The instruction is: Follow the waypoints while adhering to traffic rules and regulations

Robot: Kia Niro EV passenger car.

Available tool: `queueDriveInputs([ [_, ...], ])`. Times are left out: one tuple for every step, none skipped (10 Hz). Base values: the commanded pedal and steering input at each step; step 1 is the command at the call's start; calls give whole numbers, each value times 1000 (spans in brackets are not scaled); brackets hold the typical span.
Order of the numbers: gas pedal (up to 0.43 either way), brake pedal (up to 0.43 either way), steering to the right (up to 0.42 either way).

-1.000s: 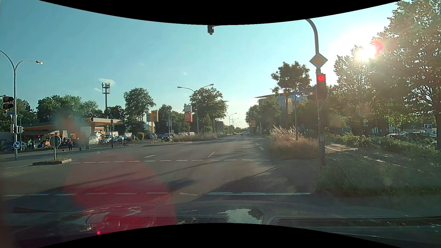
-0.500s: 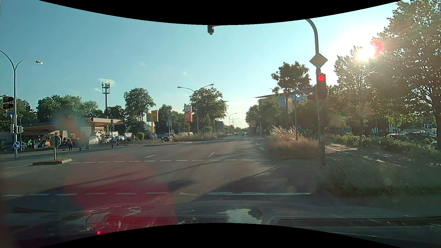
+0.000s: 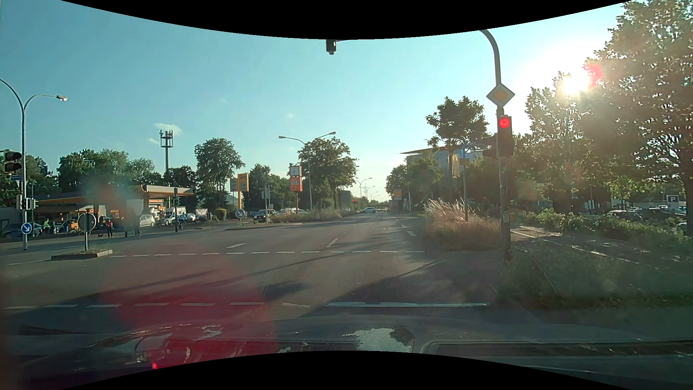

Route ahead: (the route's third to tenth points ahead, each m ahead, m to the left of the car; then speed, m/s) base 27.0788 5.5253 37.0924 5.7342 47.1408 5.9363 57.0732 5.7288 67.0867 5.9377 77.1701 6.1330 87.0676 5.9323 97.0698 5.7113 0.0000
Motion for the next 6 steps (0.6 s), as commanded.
queueDriveInputs([
  [0,238,15],
  [0,244,15],
  [0,244,15],
  [0,238,15],
  [0,238,15],
  [0,238,15],
])
